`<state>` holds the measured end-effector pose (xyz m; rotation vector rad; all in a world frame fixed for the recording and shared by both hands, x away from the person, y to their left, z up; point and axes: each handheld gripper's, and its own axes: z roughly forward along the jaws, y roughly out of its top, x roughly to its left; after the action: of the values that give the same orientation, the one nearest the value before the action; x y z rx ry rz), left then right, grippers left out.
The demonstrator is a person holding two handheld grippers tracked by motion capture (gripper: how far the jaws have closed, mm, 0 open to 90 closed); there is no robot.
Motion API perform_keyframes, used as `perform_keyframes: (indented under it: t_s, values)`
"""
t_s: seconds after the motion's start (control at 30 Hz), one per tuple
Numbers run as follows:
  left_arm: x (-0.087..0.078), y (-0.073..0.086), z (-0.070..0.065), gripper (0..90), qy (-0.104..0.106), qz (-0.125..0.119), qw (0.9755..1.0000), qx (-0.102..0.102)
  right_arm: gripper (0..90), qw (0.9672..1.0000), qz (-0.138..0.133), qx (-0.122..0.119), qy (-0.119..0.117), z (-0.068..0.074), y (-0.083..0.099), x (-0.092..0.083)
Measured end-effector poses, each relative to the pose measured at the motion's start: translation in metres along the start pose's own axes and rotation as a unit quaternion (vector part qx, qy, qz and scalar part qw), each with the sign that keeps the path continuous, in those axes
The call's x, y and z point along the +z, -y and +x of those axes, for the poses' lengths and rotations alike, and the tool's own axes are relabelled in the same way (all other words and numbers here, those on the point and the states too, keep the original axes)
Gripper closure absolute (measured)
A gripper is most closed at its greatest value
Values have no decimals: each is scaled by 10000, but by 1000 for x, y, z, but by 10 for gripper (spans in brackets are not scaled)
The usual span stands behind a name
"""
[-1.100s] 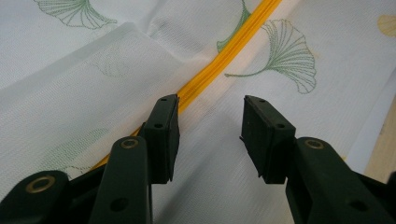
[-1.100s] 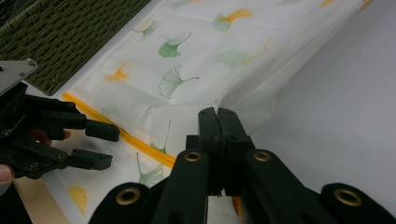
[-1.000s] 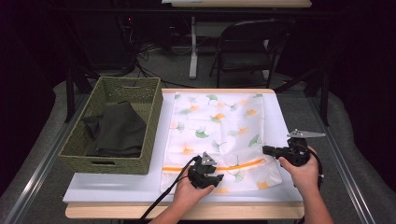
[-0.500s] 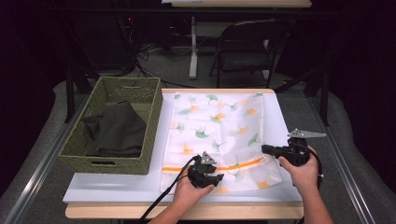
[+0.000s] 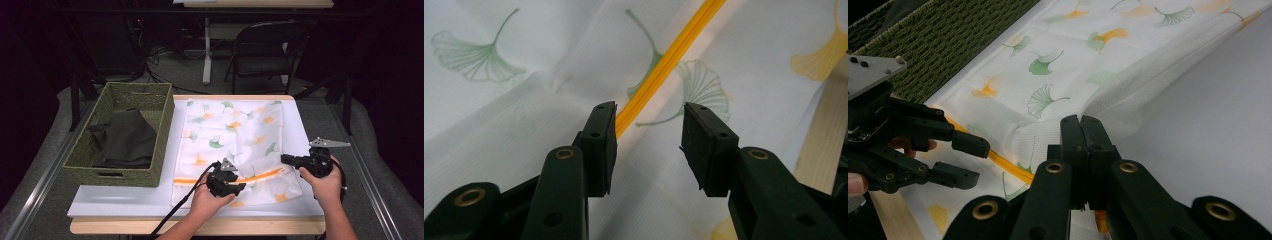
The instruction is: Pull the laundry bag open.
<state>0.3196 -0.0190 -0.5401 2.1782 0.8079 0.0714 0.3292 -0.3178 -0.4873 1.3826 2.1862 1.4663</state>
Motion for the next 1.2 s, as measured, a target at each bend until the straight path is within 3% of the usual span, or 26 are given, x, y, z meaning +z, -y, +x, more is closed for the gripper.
perform_keyframes:
  t_s: [0.23,0.4,0.53,0.67,1.0,1.2]
  values:
    - [7,-22,-18,599,196,-24,9992,349,899,10000,-66,30,-26,0,0,-2]
    - [14,-41,-30,644,472,-98,9976,503,899,10000,-77,15,-42,1,0,-2]
    - [19,-47,-35,677,563,-129,9971,490,899,10000,-84,-2,-35,1,0,-2]
    - [28,-55,-40,704,811,-135,9954,496,899,10000,-87,-28,-28,2,0,-2]
    - [36,-67,-40,720,910,-221,9942,523,898,9999,-82,-59,-37,4,0,0]
    - [40,-67,-38,732,939,-201,9946,391,898,9999,-71,-75,-42,5,0,1]
